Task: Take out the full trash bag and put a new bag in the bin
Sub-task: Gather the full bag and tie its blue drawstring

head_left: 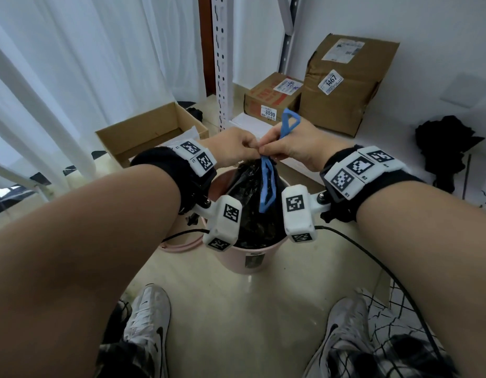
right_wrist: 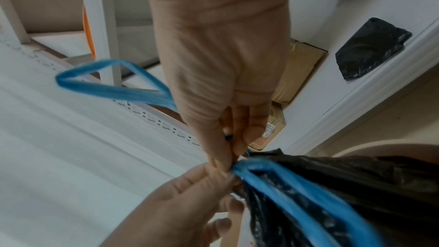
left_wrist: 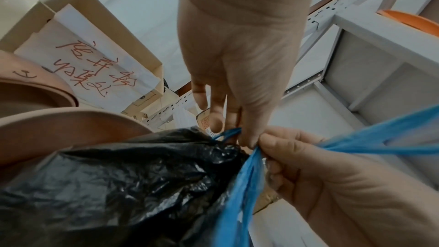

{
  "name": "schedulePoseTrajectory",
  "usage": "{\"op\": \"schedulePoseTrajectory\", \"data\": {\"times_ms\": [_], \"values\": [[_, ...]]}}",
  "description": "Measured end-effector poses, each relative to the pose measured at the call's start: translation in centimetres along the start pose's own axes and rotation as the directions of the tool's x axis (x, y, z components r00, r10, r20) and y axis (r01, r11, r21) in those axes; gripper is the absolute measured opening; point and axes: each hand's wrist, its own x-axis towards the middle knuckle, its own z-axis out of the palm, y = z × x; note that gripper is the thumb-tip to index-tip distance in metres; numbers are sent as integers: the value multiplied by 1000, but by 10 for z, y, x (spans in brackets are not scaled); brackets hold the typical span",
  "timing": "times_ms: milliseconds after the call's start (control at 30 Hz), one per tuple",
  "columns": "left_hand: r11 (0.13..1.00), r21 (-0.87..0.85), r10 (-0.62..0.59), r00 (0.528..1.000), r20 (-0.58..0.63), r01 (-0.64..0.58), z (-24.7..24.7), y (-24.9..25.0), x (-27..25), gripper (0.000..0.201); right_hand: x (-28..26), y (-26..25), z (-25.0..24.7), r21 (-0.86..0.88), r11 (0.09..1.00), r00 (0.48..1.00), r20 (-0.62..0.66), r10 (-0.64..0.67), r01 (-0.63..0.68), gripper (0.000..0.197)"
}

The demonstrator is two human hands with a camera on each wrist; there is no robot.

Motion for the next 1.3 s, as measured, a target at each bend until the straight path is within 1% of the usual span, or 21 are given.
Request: {"op": "schedulePoseTrajectory", "data": {"times_ms": [100, 200, 300, 367, 433, 500, 567, 633, 700, 800, 900, 933, 967, 1033, 1067, 1100, 1167, 1200, 1233, 1267, 1300], "values": [[995, -74, -62, 998, -32, 59, 0, 5, 0, 27, 5, 6, -1, -224, 971, 990, -93, -107, 84, 25], [975, -197, -117, 992, -37, 107, 0, 9, -1, 26, 11, 11, 7, -334, 938, 949, -254, -186, 94, 9], [933, -325, -180, 983, -39, 158, 3, 7, -2, 39, 12, 9, 19, -221, 968, 919, -344, -194, 122, 7], [931, -330, -200, 974, -106, 155, 3, 9, -2, 47, 13, 9, 24, -173, 975, 905, -375, -199, 142, 3], [951, -287, -181, 962, -205, 117, 0, 12, 0, 48, 14, 11, 27, -177, 975, 897, -395, -197, 136, 8], [953, -278, -178, 962, -208, 116, -2, 14, 2, 45, 13, 11, 28, -142, 980, 905, -383, -183, 138, 12], [912, -385, -197, 975, -107, 142, 0, 11, 3, 41, 12, 11, 28, -149, 978, 915, -356, -190, 146, 14], [844, -515, -202, 979, -39, 153, 4, 9, 2, 29, 10, 12, 28, -182, 969, 918, -331, -220, 166, 10], [816, -574, -154, 984, -93, 74, 5, 11, 2, 17, 9, 14, 26, -190, 965, 912, -335, -237, 182, 10], [776, -629, -130, 963, -236, -50, -1, 13, 4, 29, 8, 13, 22, -202, 967, 918, -330, -218, 157, 15], [748, -664, -145, 970, -197, -23, -4, 12, 3, 10, 5, 10, 18, -218, 964, 929, -300, -216, 153, 14], [758, -652, -144, 971, -191, -16, -4, 13, 2, 10, 5, 9, 18, -232, 960, 928, -296, -224, 158, 14], [774, -633, -153, 965, -214, -17, -5, 13, 2, 14, 4, 8, 18, -245, 956, 927, -293, -234, 164, 15], [780, -624, -192, 926, -325, -57, -8, 10, 4, 19, 3, 7, 17, -255, 953, 927, -290, -239, 166, 14], [747, -660, -226, 900, -372, -85, -10, 9, 4, 20, 3, 7, 16, -259, 952, 929, -286, -237, 163, 13], [676, -728, -272, 880, -390, -114, -13, 9, 5, 21, 3, 7, 14, -272, 949, 932, -278, -234, 157, 14], [503, -848, -338, 865, -371, -167, -17, 9, 5, 27, 5, 10, 10, -338, 932, 940, -255, -227, 134, 19], [465, -868, -349, 864, -363, -177, -19, 10, 4, 30, 7, 11, 9, -395, 911, 944, -237, -229, 121, 22], [479, -861, -353, 860, -368, -172, -21, 8, 4, 31, 7, 13, 8, -460, 881, 951, -213, -226, 106, 26], [548, -822, -352, 851, -391, -151, -23, 5, 5, 32, 8, 15, 7, -528, 845, 959, -186, -213, 85, 28], [658, -744, -344, 833, -433, -115, -26, -1, 5, 32, 6, 18, 4, -592, 804, 970, -158, -185, 57, 27]]}}
